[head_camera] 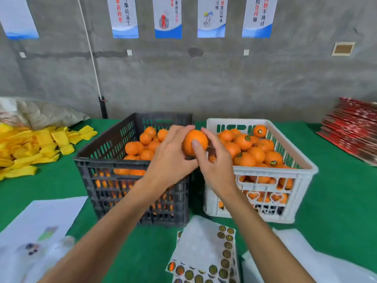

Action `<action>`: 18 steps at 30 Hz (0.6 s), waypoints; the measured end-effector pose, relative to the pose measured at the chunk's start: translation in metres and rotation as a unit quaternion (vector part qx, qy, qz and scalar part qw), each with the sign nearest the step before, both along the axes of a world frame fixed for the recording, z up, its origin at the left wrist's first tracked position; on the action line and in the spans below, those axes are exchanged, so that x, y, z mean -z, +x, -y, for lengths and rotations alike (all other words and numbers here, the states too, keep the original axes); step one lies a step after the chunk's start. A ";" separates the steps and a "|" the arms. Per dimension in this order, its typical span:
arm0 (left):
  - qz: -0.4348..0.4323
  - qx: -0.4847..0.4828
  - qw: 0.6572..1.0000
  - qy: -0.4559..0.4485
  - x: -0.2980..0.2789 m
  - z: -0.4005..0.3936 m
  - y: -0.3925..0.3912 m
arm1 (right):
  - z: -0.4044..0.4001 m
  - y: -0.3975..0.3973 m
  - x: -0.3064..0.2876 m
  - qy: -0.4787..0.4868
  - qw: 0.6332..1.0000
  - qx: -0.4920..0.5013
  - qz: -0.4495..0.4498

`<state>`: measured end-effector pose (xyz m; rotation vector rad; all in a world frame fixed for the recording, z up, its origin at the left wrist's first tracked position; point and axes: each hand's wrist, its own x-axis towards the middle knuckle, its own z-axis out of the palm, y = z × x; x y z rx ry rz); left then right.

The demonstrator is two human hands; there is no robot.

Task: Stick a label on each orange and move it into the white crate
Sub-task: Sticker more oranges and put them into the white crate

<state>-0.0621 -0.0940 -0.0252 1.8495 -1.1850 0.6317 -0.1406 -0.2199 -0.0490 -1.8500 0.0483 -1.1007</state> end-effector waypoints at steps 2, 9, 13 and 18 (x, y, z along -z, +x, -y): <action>-0.027 0.025 0.999 -0.019 0.035 -0.005 -0.025 | -0.001 -0.030 0.026 0.008 1.000 -0.003 -0.029; -0.337 0.016 0.938 0.084 0.182 -0.008 -0.093 | 0.032 -0.115 0.166 -0.070 0.963 0.043 -0.255; -0.427 0.015 0.904 0.034 0.218 0.000 -0.101 | 0.044 -0.124 0.198 -0.159 0.905 0.039 -0.393; -0.449 -0.015 0.893 0.033 0.236 0.005 -0.098 | 0.048 -0.104 0.201 -0.272 0.856 0.045 -0.437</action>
